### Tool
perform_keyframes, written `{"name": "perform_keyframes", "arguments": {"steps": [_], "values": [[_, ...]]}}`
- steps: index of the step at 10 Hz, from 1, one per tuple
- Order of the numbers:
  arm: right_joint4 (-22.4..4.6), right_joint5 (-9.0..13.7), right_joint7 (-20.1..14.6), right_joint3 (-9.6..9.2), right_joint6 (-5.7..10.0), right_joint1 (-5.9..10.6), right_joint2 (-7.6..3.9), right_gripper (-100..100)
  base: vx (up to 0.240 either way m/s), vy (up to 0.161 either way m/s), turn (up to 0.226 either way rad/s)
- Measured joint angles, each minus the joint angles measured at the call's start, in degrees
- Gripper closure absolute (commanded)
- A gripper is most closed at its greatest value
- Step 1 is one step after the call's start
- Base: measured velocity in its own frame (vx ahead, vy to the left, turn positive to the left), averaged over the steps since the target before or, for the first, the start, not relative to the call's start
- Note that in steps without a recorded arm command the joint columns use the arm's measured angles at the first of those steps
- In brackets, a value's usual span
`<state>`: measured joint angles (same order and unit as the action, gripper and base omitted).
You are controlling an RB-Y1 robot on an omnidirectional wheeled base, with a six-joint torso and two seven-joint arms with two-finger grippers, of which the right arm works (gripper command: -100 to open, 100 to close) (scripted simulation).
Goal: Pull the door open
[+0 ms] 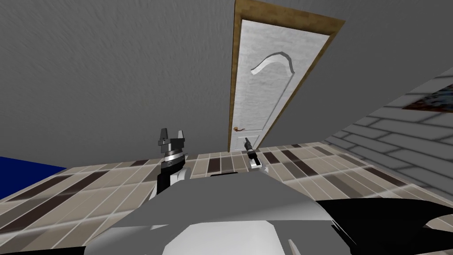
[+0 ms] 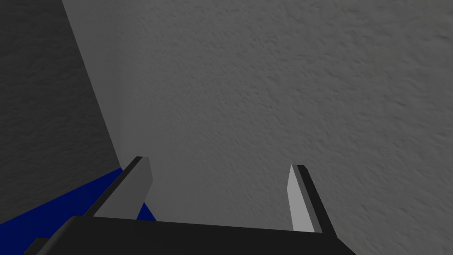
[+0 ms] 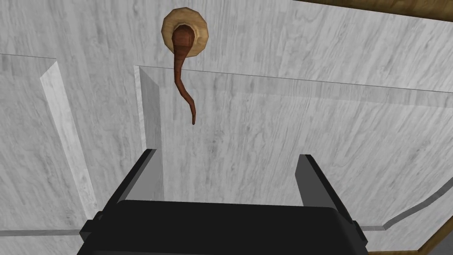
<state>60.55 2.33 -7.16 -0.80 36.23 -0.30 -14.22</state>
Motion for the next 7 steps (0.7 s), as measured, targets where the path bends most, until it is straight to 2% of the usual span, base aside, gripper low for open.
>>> {"name": "perform_keyframes", "arguments": {"steps": [2, 7], "values": [[-2.04, 0.27, -0.24, 0.02, -0.30, 0.96, -0.60, -100, 0.111, 0.009, 0.029], [-7.66, 0.66, -0.31, 0.06, 0.56, 3.23, -1.15, -100, 0.085, 0.003, 0.032]]}}
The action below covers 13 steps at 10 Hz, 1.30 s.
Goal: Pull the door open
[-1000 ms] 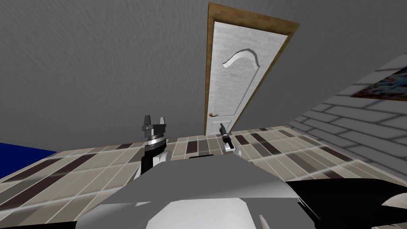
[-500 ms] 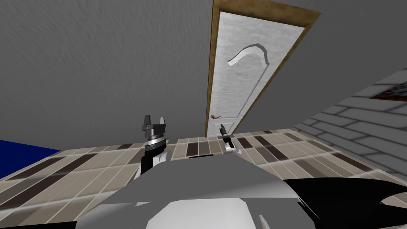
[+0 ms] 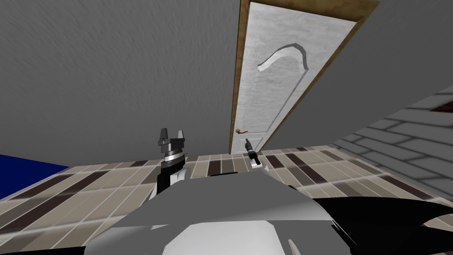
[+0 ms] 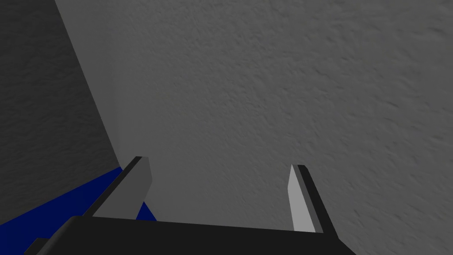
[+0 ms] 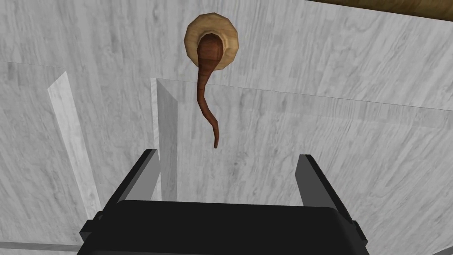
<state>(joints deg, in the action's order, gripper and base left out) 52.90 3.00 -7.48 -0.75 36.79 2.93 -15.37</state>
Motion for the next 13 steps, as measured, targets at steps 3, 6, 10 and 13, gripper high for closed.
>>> {"name": "perform_keyframes", "arguments": {"steps": [3, 6, 10, 13], "values": [[-2.74, 0.30, -0.14, 0.02, -0.12, 1.21, -0.58, -100, 0.110, 0.001, 0.029], [-4.94, 0.47, -0.33, 0.03, 0.15, 2.23, -0.94, -100, 0.086, 0.011, 0.057], [-8.42, 1.63, -2.32, 1.90, 2.93, 1.43, -3.85, -100, 0.200, 0.064, 0.178], [-11.16, 2.77, -4.47, 3.64, 4.72, 0.95, -6.91, -100, 0.212, 0.030, 0.160]]}}
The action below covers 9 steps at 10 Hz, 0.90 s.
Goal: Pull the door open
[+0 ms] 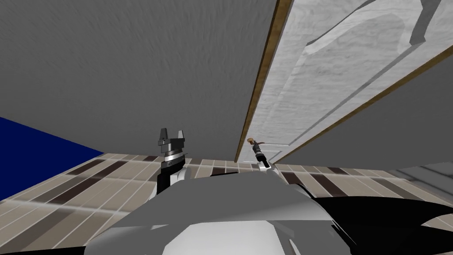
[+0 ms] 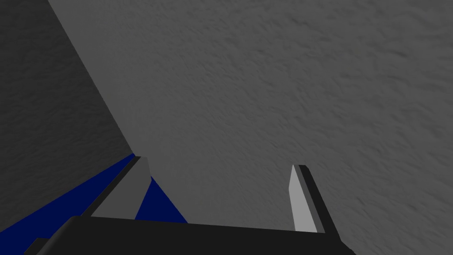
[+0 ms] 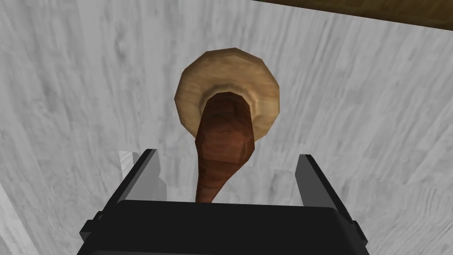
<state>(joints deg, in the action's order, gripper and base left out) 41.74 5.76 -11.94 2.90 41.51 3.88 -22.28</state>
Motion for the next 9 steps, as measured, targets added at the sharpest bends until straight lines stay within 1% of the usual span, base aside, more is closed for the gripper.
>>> {"name": "perform_keyframes", "arguments": {"steps": [1, 2, 4, 7, 8, 9], "values": [[-0.01, 0.29, -0.45, 0.49, 0.44, -0.67, -0.60, -100, 0.089, -0.009, 0.024], [0.05, 0.32, -0.52, 0.55, 0.49, -0.73, -0.65, 100, -0.011, 0.002, -0.019], [0.08, 0.33, -0.51, 0.54, 0.54, -0.54, -0.63, 100, -0.030, 0.002, 0.004], [-0.04, 0.28, -0.48, 0.44, 0.41, -0.67, -0.53, 100, -0.009, 0.000, -0.002], [-0.05, 0.28, -0.48, 0.43, 0.41, -0.69, -0.53, 100, -0.115, -0.058, 0.120], [-0.26, 0.15, -1.06, 0.03, 1.07, -0.82, -1.06, 100, -0.183, -0.093, 0.146]]}}
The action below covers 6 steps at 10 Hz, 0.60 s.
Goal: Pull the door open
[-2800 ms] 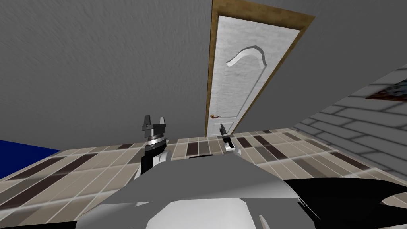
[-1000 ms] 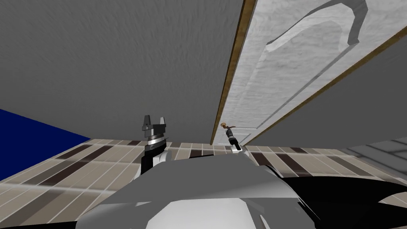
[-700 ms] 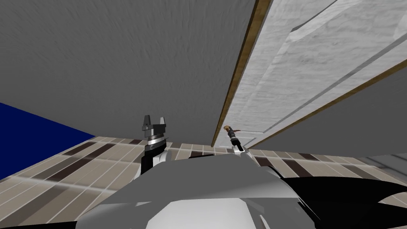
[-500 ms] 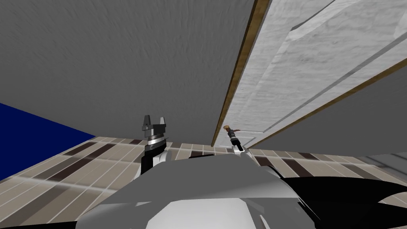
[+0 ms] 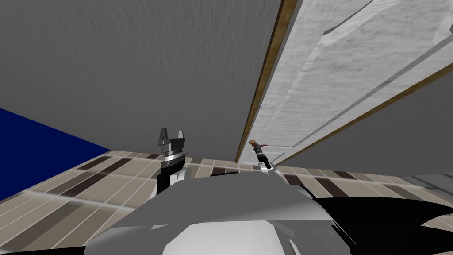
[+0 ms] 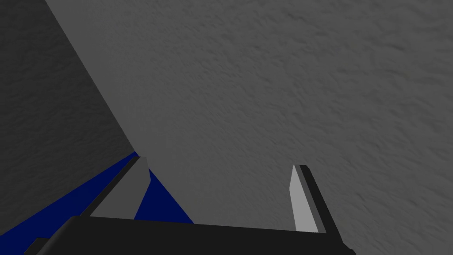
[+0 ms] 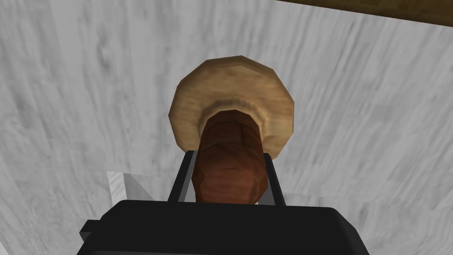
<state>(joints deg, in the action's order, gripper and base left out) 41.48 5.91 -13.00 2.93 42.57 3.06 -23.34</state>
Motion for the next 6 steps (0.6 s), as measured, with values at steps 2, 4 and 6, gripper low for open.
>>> {"name": "perform_keyframes", "arguments": {"steps": [2, 4, 6], "values": [[1.32, -0.35, -1.17, -0.96, 0.55, -1.05, -0.67, 100, -0.204, -0.075, 0.114], [0.68, -0.84, -2.55, -2.19, 2.05, -1.63, -1.58, 100, -0.216, -0.057, 0.117], [1.56, -1.28, -4.08, -3.37, 3.26, -3.08, -2.70, 100, -0.255, -0.076, 0.118]]}}
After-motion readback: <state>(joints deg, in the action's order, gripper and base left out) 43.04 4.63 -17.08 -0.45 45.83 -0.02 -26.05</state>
